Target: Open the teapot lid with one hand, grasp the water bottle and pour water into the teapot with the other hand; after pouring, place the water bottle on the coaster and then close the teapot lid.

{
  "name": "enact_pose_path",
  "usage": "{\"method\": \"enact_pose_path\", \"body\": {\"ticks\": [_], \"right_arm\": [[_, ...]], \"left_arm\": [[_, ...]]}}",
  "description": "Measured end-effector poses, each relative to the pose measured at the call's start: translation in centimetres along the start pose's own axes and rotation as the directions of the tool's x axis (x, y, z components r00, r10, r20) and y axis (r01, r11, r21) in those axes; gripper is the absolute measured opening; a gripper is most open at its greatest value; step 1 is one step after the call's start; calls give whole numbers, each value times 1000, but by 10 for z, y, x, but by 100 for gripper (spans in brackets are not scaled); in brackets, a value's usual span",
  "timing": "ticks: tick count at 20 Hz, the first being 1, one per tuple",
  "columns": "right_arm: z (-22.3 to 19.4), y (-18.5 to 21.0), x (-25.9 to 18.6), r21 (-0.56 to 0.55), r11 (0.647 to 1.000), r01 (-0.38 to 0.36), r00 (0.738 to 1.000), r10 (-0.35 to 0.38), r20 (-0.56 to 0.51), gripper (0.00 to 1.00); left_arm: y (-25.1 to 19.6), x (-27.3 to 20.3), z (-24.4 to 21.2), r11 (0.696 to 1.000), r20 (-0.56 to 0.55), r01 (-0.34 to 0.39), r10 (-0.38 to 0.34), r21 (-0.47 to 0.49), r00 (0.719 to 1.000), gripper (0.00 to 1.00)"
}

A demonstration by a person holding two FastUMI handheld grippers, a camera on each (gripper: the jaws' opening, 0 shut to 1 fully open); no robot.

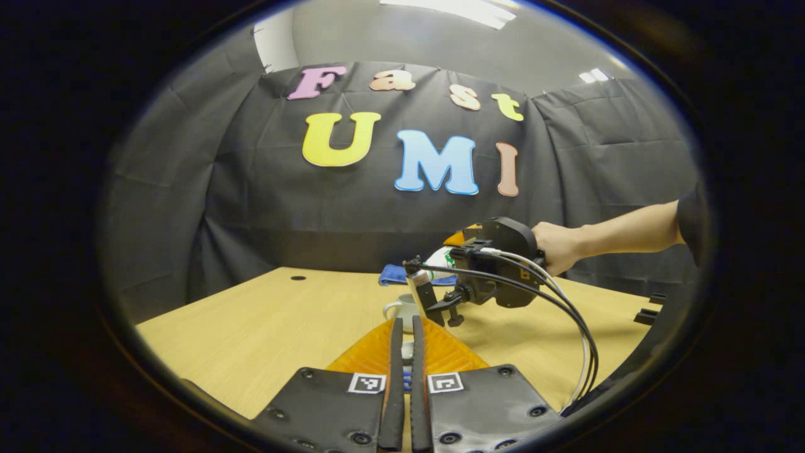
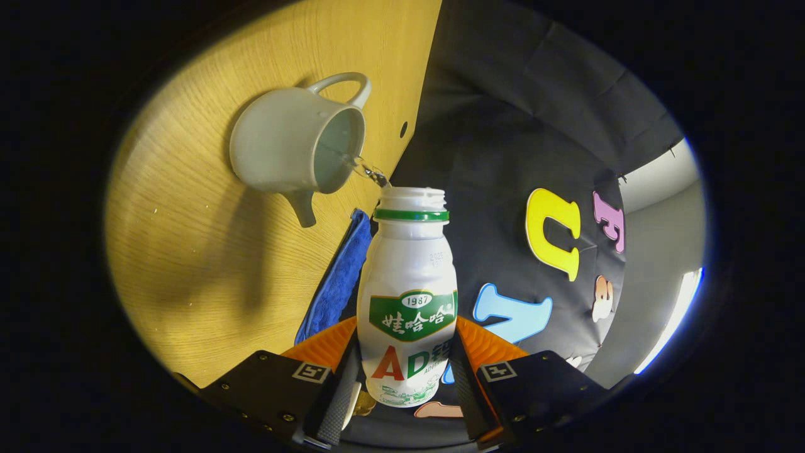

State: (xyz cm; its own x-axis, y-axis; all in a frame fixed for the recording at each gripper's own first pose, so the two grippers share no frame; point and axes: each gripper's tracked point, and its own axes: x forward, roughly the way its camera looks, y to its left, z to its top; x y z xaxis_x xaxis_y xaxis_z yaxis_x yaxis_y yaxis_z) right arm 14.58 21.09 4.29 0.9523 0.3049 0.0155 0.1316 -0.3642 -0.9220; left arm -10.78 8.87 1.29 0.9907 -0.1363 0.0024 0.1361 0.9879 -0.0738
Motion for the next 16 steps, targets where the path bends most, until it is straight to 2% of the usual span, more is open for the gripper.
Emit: {"method": "enact_pose_path", "body": {"ticks": [3, 4, 5, 6, 7, 8, 11, 12, 13, 14, 16], "right_arm": [[-2, -4, 2, -23, 1000, 8, 1000, -7, 3, 71], [-1, -6, 2, -32, 999, 12, 1000, -12, 5, 71], [0, -7, 1, -39, 999, 17, 1000, -16, 7, 71], [1, -7, 0, -48, 999, 22, 1000, -21, 11, 71], [2, -7, 0, -56, 998, 27, 1000, -26, 13, 71], [1, -8, 1, -64, 997, 30, 999, -29, 15, 71], [1, -12, 1, -100, 994, 44, 999, -42, 21, 72], [1, -12, 1, -112, 992, 50, 999, -48, 23, 72], [1, -14, 2, -124, 991, 58, 998, -55, 25, 71], [1, -14, 2, -138, 988, 65, 998, -62, 27, 71], [2, -16, 1, -161, 984, 80, 997, -76, 32, 71]], "left_arm": [[0, -1, -1, 1000, -1, 1, -1, 1, 1000, 14], [-1, 0, -2, 1000, -3, 2, -2, 1, 1000, 10], [0, 0, -2, 1000, -4, 2, -2, 2, 1000, 14], [1, 0, -1, 1000, -4, 0, 0, 2, 1000, 10], [1, 0, -1, 1000, -3, 0, 0, 1, 1000, 14], [1, -1, -1, 1000, -3, -1, 1, 1, 1000, 10], [1, -1, -1, 1000, -5, -1, 1, 5, 1000, 10], [1, -2, -1, 1000, -5, -1, 1, 6, 1000, 14], [1, -1, 0, 1000, -5, -1, 1, 7, 1000, 14], [2, -1, 0, 1000, -5, -2, 2, 7, 1000, 10], [2, 0, -1, 1000, -6, -2, 2, 6, 1000, 10]]}}
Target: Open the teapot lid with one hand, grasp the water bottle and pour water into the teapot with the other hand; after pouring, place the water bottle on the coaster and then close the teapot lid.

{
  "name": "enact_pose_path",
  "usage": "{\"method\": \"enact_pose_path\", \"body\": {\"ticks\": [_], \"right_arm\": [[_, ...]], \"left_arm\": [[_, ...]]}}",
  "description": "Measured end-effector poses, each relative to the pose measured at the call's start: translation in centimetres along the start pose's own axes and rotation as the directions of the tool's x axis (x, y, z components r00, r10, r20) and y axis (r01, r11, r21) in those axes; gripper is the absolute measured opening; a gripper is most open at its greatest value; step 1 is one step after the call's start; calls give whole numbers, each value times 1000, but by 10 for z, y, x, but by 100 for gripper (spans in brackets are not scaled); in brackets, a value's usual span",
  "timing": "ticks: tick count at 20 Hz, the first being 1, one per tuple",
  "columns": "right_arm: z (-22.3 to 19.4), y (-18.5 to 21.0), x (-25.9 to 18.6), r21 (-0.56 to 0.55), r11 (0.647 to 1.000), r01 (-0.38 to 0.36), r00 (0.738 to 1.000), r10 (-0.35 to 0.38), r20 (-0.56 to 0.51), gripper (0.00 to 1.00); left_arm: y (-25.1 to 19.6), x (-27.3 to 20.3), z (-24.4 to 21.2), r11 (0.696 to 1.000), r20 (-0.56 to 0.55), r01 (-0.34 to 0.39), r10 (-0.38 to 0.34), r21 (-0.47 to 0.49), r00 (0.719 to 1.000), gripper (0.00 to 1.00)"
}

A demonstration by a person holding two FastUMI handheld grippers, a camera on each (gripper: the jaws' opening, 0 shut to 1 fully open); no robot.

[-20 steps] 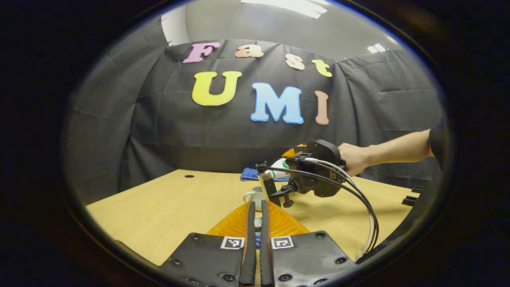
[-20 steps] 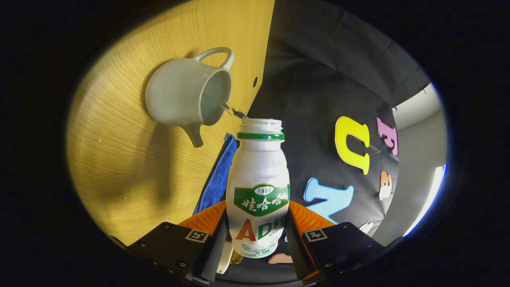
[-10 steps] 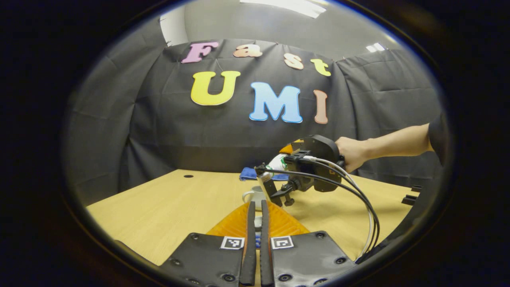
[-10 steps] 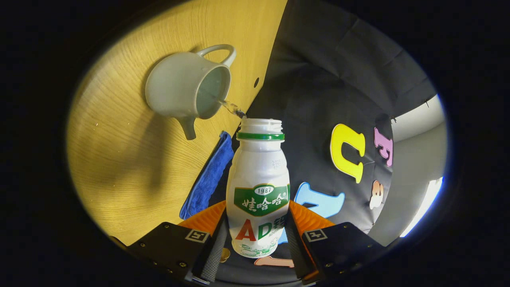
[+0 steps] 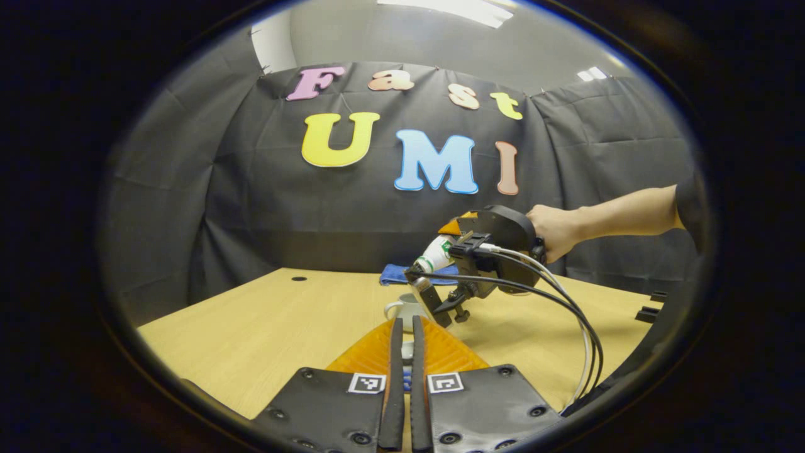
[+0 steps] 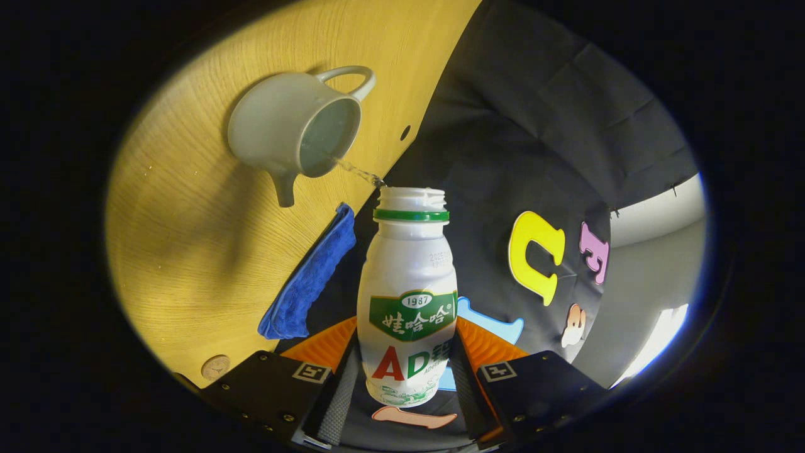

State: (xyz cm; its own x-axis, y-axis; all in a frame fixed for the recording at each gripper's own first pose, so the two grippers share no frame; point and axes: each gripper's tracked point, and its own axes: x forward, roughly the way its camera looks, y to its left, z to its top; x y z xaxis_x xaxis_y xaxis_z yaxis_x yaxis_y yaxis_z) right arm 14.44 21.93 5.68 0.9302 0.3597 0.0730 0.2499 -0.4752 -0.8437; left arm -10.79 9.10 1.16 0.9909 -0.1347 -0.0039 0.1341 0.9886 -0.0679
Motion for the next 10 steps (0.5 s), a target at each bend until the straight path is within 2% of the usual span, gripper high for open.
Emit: {"method": "enact_pose_path", "body": {"ticks": [3, 4, 7, 8, 10], "right_arm": [[2, -3, -2, -30, 999, 25, 1000, -25, 5, 72], [2, -1, -1, -35, 999, 27, 1000, -27, 8, 71], [2, -4, -1, -45, 998, 48, 999, -48, 13, 71], [3, -3, -1, -44, 997, 56, 998, -55, 14, 71], [4, 2, 1, -23, 999, 46, 999, -45, 19, 71]], "left_arm": [[-1, 0, 0, 1000, -1, 0, 0, 2, 1000, 10], [-1, -1, 0, 1000, 0, 1, -1, 3, 1000, 14], [0, -1, 1, 1000, 1, 0, 0, 5, 1000, 14], [0, -1, 1, 1000, 1, 0, 0, 4, 1000, 10], [0, -1, 0, 1000, -2, 0, 0, 2, 1000, 10]]}}
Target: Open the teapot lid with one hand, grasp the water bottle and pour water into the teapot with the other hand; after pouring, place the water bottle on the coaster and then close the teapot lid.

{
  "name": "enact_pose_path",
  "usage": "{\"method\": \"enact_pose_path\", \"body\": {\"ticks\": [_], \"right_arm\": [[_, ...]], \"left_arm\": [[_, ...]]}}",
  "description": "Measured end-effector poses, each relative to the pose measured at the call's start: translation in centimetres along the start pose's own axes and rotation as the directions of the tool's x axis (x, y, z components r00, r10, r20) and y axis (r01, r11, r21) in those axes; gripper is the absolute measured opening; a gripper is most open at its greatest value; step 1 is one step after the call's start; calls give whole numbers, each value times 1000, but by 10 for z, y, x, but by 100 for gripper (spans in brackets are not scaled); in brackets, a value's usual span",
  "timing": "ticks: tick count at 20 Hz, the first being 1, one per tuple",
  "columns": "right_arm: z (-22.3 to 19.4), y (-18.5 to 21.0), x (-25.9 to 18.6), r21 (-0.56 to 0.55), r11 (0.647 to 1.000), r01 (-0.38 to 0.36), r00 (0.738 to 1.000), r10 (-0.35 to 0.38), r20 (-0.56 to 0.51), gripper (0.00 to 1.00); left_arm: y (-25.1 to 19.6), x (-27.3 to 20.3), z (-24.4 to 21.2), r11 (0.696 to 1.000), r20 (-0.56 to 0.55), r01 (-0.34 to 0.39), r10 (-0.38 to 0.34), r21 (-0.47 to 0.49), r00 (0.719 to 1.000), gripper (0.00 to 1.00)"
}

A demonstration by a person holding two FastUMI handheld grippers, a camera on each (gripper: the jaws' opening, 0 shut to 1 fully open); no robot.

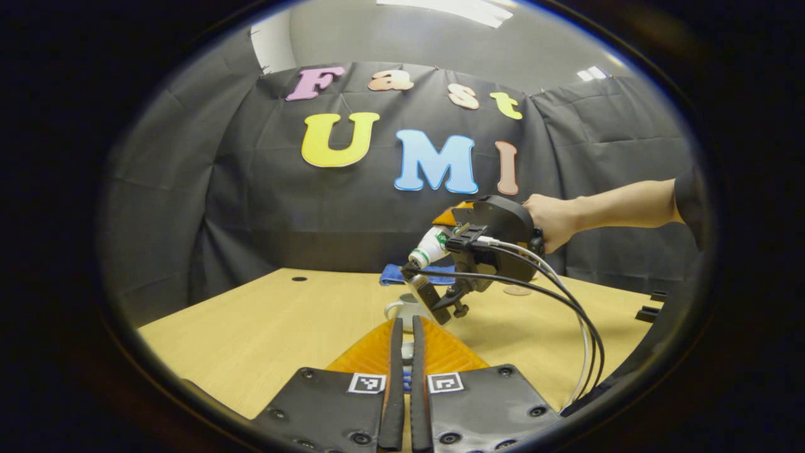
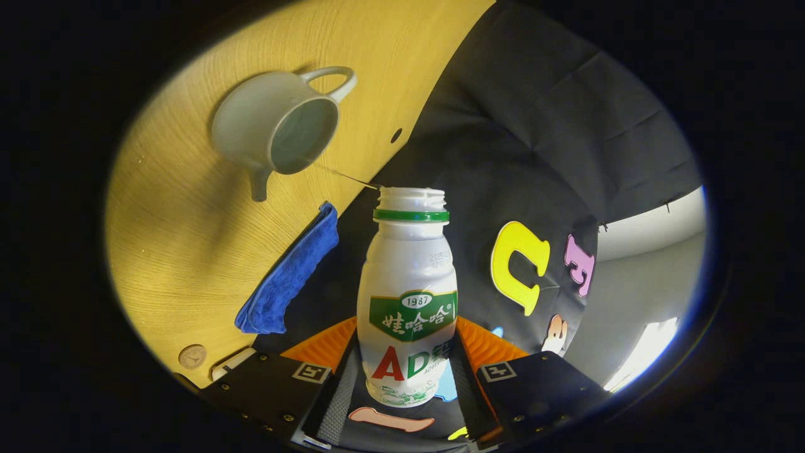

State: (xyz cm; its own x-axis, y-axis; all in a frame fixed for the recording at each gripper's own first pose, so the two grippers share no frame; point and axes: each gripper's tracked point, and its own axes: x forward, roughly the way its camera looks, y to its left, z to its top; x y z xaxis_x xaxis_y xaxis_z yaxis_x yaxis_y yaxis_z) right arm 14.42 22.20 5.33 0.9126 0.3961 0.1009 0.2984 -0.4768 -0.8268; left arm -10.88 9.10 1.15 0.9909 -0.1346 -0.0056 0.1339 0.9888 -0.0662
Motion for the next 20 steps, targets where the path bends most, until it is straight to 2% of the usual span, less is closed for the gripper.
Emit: {"method": "enact_pose_path", "body": {"ticks": [3, 8, 9, 13, 15, 16, 18, 20], "right_arm": [[15, 22, -2, 30, 998, -60, 998, 60, 3, 71], [20, 42, -1, 114, 988, -99, 995, 99, 8, 72], [20, 45, -3, 141, 984, -109, 994, 109, 7, 71], [19, 63, -7, 305, 939, -161, 986, 168, 6, 72], [19, 65, -7, 419, 893, -166, 984, 180, 6, 72], [19, 66, -8, 488, 856, -172, 982, 189, 14, 71], [16, 64, -15, 623, 765, -164, 981, 191, 24, 71], [10, 58, -21, 751, 644, -142, 983, 181, 30, 71]], "left_arm": [[0, 1, -1, 1000, -3, 0, 0, 2, 1000, 10], [-1, 5, -5, 1000, -13, -2, 2, -3, 1000, 14], [-2, 6, -5, 1000, -15, -2, 2, -4, 1000, 10], [-2, 11, -1, 1000, -3, -9, 9, -1, 1000, 10], [1, 17, 1, 1000, 0, -15, 15, -6, 1000, 10], [3, 21, 2, 1000, 1, -17, 17, -16, 1000, 10], [9, 30, 6, 999, 9, -26, 26, -44, 1000, 10], [12, 42, 13, 998, 18, -33, 34, -53, 999, 10]]}}
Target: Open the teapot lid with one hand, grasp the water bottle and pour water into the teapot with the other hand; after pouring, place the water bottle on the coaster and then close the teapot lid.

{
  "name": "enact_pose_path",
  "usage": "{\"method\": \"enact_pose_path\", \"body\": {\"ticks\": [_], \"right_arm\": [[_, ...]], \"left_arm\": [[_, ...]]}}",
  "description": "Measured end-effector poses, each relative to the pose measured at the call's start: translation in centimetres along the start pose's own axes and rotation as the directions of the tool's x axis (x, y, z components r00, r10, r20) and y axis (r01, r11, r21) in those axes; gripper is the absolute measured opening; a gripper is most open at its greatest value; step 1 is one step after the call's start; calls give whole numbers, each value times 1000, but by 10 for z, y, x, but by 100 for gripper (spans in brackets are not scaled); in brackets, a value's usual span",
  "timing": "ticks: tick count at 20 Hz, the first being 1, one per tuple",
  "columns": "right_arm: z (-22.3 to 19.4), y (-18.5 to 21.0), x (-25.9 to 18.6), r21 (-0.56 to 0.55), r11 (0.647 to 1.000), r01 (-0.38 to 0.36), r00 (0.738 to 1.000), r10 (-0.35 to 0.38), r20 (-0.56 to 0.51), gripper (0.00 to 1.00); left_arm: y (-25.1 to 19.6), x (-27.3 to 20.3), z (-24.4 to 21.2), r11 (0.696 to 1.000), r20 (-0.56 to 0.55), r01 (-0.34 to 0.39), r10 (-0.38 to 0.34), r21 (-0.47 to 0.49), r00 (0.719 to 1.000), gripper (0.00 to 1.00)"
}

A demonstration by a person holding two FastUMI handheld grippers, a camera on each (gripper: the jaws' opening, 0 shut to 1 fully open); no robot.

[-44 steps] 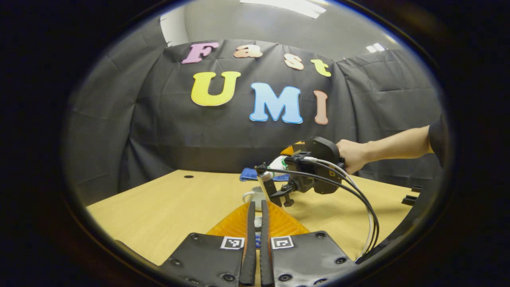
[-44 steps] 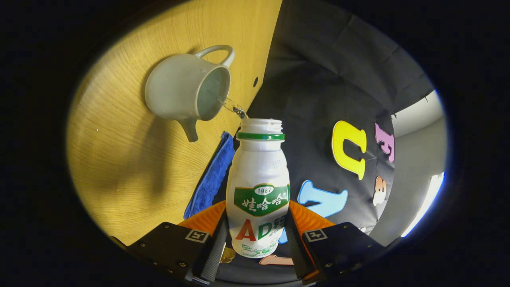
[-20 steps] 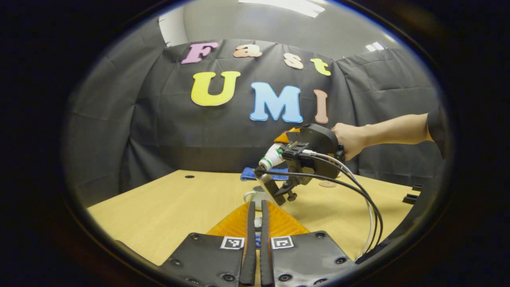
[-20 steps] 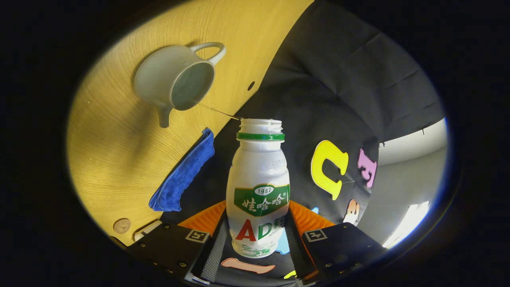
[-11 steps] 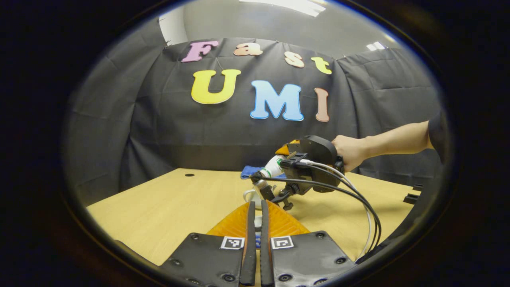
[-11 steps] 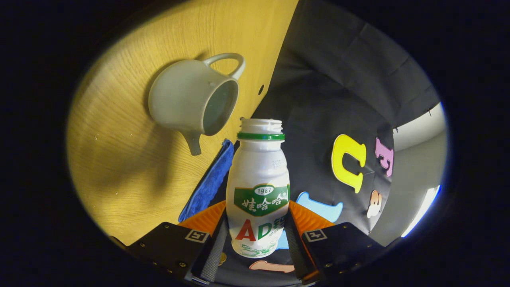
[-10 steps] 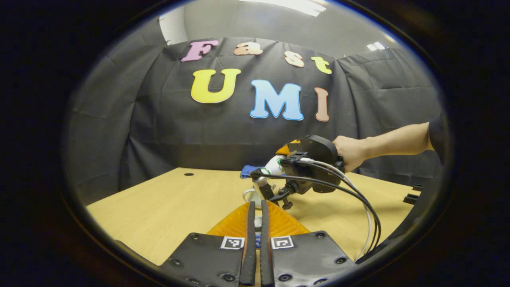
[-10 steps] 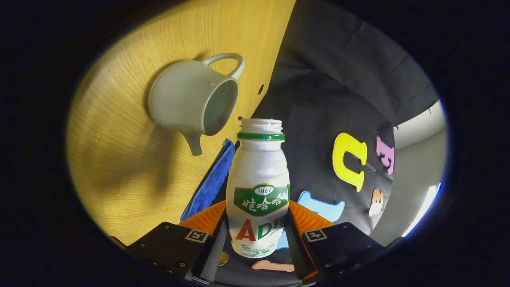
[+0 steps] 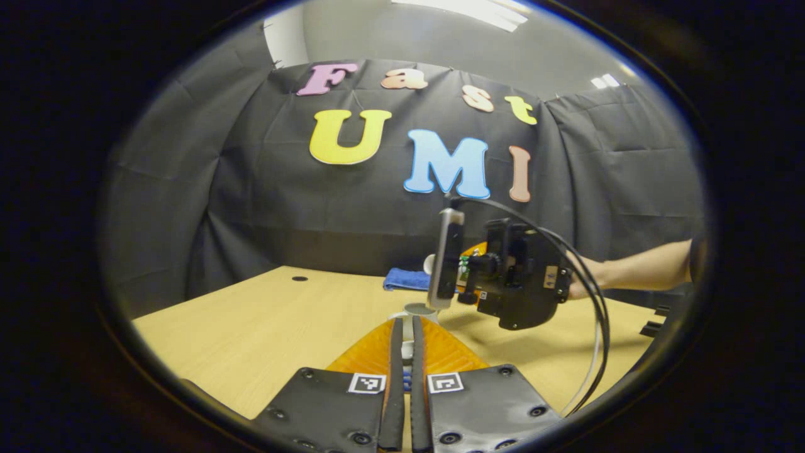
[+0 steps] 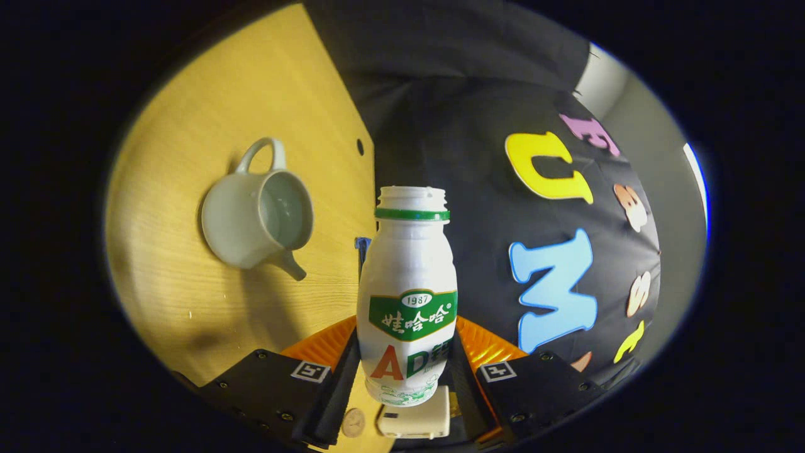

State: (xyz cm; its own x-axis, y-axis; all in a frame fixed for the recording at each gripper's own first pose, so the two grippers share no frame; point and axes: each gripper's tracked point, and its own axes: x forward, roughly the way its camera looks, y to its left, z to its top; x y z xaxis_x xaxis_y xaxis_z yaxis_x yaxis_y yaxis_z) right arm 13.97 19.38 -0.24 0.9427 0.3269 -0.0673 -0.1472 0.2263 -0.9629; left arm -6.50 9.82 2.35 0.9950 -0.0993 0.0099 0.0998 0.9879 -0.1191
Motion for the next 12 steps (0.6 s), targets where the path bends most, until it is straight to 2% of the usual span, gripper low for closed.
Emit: {"method": "enact_pose_path", "body": {"ticks": [2, 3, 5, 7, 9, 10, 11, 12], "right_arm": [[-4, -7, -12, 189, 982, 15, 1000, -16, 5, 72], [-6, -13, -19, 284, 958, 29, 1000, -31, 2, 72], [-16, -18, -36, 467, 884, 31, 1000, -27, -14, 72], [-31, -27, -54, 612, 791, 32, 999, -20, -26, 72], [-52, -29, -72, 697, 717, 18, 999, 7, -33, 71], [-59, -32, -81, 725, 689, 16, 999, 18, -39, 71], [-70, -34, -90, 754, 657, 17, 999, 26, -45, 72], [-79, -35, -96, 780, 626, 11, 998, 40, -46, 72]], "left_arm": [[-2, 17, 5, 1000, 8, 5, -5, 6, 1000, 10], [-4, 29, 9, 1000, 11, 11, -11, 9, 1000, 10], [-11, 53, 14, 999, 7, 35, -35, 11, 999, 10], [-20, 83, 16, 998, -1, 63, -63, -1, 998, 10], [-18, 110, 17, 998, -14, 64, -64, 5, 998, 14], [-18, 123, 16, 998, -22, 61, -61, 4, 998, 6], [-17, 133, 15, 998, -34, 60, -60, -1, 998, 10], [-19, 142, 14, 998, -34, 62, -62, -1, 997, 10]]}}
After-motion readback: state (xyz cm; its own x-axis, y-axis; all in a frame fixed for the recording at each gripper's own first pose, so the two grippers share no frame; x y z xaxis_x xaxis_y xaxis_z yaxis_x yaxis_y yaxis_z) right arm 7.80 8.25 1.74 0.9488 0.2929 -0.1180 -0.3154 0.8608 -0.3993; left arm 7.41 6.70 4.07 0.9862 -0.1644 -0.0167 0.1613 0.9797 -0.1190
